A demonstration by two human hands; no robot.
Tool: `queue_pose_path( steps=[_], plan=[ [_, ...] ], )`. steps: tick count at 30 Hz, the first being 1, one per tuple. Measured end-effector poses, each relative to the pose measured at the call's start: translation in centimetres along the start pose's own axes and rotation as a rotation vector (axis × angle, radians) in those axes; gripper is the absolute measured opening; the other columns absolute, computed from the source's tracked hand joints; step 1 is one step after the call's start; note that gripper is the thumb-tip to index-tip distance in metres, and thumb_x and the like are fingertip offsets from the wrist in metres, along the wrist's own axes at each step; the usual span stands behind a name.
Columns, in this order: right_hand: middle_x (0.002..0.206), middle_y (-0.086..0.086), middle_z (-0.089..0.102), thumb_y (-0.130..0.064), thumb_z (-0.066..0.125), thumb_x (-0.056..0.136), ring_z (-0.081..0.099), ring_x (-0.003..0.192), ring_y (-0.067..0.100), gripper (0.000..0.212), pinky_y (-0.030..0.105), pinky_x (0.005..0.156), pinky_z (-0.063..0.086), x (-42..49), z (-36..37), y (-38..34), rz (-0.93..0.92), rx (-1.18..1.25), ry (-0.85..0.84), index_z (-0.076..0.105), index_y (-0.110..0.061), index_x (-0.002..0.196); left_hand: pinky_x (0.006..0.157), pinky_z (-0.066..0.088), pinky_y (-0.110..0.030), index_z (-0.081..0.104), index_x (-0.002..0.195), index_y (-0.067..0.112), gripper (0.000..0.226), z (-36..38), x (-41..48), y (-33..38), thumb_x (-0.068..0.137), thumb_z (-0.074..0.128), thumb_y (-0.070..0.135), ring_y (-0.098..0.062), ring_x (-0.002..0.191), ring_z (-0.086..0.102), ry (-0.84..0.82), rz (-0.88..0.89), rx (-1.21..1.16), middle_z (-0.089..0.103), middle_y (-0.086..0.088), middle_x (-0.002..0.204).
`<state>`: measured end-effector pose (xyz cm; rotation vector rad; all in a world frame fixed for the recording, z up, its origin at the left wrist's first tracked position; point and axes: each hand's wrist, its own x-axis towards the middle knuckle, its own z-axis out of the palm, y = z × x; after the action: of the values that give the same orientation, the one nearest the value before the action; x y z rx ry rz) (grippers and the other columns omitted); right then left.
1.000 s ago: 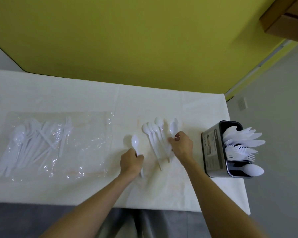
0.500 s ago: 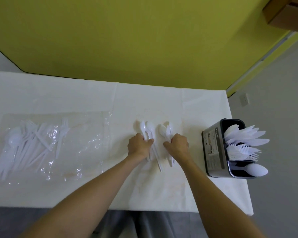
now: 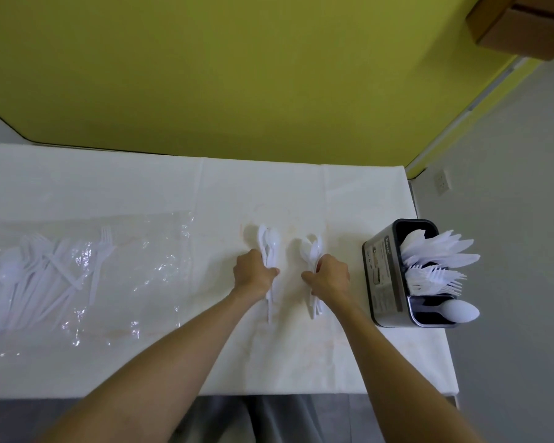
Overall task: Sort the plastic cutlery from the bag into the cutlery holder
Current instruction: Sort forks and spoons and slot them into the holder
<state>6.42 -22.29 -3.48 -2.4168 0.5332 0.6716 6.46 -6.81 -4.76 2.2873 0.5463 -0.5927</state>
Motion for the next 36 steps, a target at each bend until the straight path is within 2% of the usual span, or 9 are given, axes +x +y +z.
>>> queue_pose_path(
  steps=[5, 8, 11, 15, 21, 25, 28, 32, 36],
  plan=[
    [0.085, 0.015, 0.072, -0.021, 0.064, 0.082, 0.057, 0.062, 0.017, 0.017, 0.021, 0.047, 0.038, -0.2, -0.3, 0.2, -0.009, -0.016, -0.028, 0.053, -0.009, 0.076, 0.073, 0.051, -0.034, 0.05, 0.068, 0.013, 0.027, -0.8, 0.4, -1.1, 0.08, 0.069, 0.027, -0.03, 0.09, 0.068, -0.039, -0.074, -0.118, 0.071, -0.014, 0.095],
    [0.084, 0.014, 0.073, -0.019, 0.064, 0.083, 0.069, 0.072, 0.022, 0.016, 0.029, 0.061, 0.051, -0.4, -0.5, 0.1, -0.025, 0.003, -0.027, 0.059, -0.005, 0.086, 0.077, 0.054, -0.039, 0.048, 0.064, 0.015, 0.027, -1.1, 0.3, -1.4, 0.08, 0.067, 0.024, -0.03, 0.085, 0.07, -0.064, -0.093, -0.195, 0.071, -0.013, 0.093],
    [0.082, 0.011, 0.07, -0.018, 0.064, 0.082, 0.072, 0.077, 0.025, 0.014, 0.031, 0.067, 0.054, -0.5, -0.8, -0.1, -0.036, 0.041, -0.029, 0.054, -0.009, 0.081, 0.076, 0.054, -0.037, 0.049, 0.065, 0.015, 0.023, -1.5, 0.1, -1.6, 0.08, 0.065, 0.022, -0.031, 0.085, 0.07, -0.081, -0.103, -0.233, 0.07, -0.012, 0.094],
    [0.068, 0.0, 0.06, -0.013, 0.063, 0.084, 0.072, 0.067, 0.024, 0.025, 0.022, 0.056, 0.049, -1.0, -1.2, -0.7, -0.025, 0.083, -0.056, 0.043, -0.016, 0.069, 0.067, 0.048, -0.033, 0.04, 0.061, 0.015, 0.03, -1.8, -0.4, -1.5, 0.079, 0.063, 0.018, -0.033, 0.088, 0.07, -0.107, -0.07, -0.118, 0.065, -0.015, 0.083],
    [0.069, 0.003, 0.065, -0.012, 0.064, 0.084, 0.074, 0.068, 0.023, 0.014, 0.031, 0.074, 0.059, -1.6, -0.7, -0.5, 0.012, 0.136, -0.081, 0.054, -0.008, 0.074, 0.064, 0.038, -0.027, 0.054, 0.084, 0.007, 0.012, -1.3, -2.0, -1.0, 0.082, 0.06, 0.017, -0.031, 0.094, 0.063, -0.119, -0.005, 0.137, 0.065, -0.014, 0.098],
    [0.079, 0.006, 0.068, -0.012, 0.071, 0.082, 0.073, 0.064, 0.019, 0.016, 0.038, 0.075, 0.061, -2.6, -1.1, 0.2, 0.026, 0.296, -0.062, 0.06, -0.001, 0.08, 0.062, 0.035, -0.027, 0.037, 0.069, 0.012, 0.025, -1.8, -2.4, -0.8, 0.084, 0.057, 0.017, -0.032, 0.092, 0.061, -0.052, 0.003, 0.125, 0.059, -0.01, 0.086],
    [0.08, 0.004, 0.071, -0.013, 0.077, 0.078, 0.072, 0.064, 0.015, 0.012, 0.041, 0.073, 0.062, -3.9, -2.4, 0.4, -0.011, 0.466, -0.004, 0.068, -0.007, 0.082, 0.056, 0.035, -0.029, 0.038, 0.064, 0.014, 0.028, -2.7, -2.8, 0.2, 0.085, 0.056, 0.018, -0.031, 0.077, 0.058, -0.009, 0.089, 0.006, 0.051, -0.001, 0.068],
    [0.085, 0.007, 0.074, -0.01, 0.076, 0.078, 0.072, 0.074, 0.017, 0.009, 0.032, 0.067, 0.062, -6.9, -6.1, 0.2, -0.081, 0.717, 0.138, 0.072, -0.011, 0.085, 0.07, 0.052, -0.034, 0.059, 0.08, 0.011, 0.016, -3.2, -4.2, 3.9, 0.087, 0.062, 0.026, -0.021, 0.072, 0.066, -0.134, 0.242, -0.294, 0.065, -0.002, 0.077],
    [0.081, 0.004, 0.075, -0.009, 0.075, 0.08, 0.073, 0.072, 0.014, 0.002, 0.026, 0.065, 0.059, -11.4, -11.2, 1.5, -0.117, 0.884, 0.277, 0.074, -0.01, 0.081, 0.084, 0.056, -0.032, 0.066, 0.095, 0.012, 0.013, -2.1, -6.7, 8.3, 0.09, 0.064, 0.023, -0.016, 0.076, 0.067, -0.306, 0.41, -0.502, 0.066, 0.001, 0.085]
  ],
)
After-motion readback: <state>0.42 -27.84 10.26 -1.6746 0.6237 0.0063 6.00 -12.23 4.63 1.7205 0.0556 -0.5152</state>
